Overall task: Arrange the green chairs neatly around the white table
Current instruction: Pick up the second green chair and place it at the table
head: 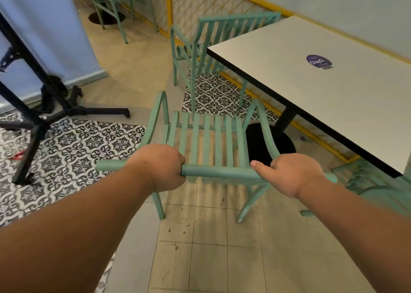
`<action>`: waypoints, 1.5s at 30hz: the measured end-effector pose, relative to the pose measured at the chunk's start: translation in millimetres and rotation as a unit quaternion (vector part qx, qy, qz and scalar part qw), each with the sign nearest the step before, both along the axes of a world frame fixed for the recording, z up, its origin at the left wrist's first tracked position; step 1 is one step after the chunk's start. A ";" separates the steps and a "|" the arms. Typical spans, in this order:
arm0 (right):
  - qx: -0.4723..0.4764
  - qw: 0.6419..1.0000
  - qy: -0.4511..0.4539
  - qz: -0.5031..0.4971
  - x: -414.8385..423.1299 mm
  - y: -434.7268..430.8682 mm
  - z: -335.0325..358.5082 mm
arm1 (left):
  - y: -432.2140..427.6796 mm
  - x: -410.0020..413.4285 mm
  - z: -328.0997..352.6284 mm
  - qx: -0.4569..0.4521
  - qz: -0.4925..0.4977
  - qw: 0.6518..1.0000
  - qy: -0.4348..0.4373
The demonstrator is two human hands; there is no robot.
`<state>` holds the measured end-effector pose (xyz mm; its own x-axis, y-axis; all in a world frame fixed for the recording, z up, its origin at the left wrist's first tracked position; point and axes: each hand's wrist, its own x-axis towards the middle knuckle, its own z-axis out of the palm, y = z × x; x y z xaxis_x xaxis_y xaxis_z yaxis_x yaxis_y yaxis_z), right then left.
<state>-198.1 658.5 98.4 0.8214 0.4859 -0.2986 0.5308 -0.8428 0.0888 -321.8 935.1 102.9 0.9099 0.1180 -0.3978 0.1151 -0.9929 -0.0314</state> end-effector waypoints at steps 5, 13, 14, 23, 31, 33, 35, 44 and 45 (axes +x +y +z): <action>0.017 0.999 0.040 0.011 -27.5 18.0 1.8 | 29.4 -1.3 3.5 0.026 -0.017 1.000 -0.005; 0.021 0.997 0.077 0.000 -54.4 55.0 -1.3 | 77.8 2.7 -2.6 0.075 -0.021 0.997 -0.012; 0.024 0.997 0.078 -0.007 -57.4 61.1 -0.5 | 85.8 4.2 -3.9 0.080 -0.023 0.996 -0.015; 0.064 0.991 0.098 -0.070 -59.7 85.7 -5.0 | 113.1 16.8 -9.0 0.097 -0.018 0.995 -0.026; 0.048 0.991 0.102 -0.074 -57.5 88.1 -3.1 | 77.8 21.7 5.9 0.012 -0.026 0.999 0.020; 0.046 0.991 0.096 -0.086 -57.8 88.7 -4.2 | 45.6 24.9 15.7 -0.062 -0.047 0.996 -0.035; 0.047 0.990 0.093 -0.092 -56.6 88.6 -5.2 | 12.7 31.1 20.9 -0.112 -0.036 0.988 -0.100; 0.085 0.987 0.124 -0.058 -50.7 87.5 -4.6 | -26.0 40.3 -7.0 -0.007 -0.041 0.996 -0.077; 0.077 0.988 0.126 -0.051 -48.7 85.8 -6.6 | -24.0 40.6 -7.2 -0.003 -0.047 0.996 -0.081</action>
<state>-246.8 744.3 91.8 0.7775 0.4605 -0.4284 0.4319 -0.8860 -0.1685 -281.2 911.1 95.7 0.9689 0.0281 -0.2458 0.0255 -0.9996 -0.0139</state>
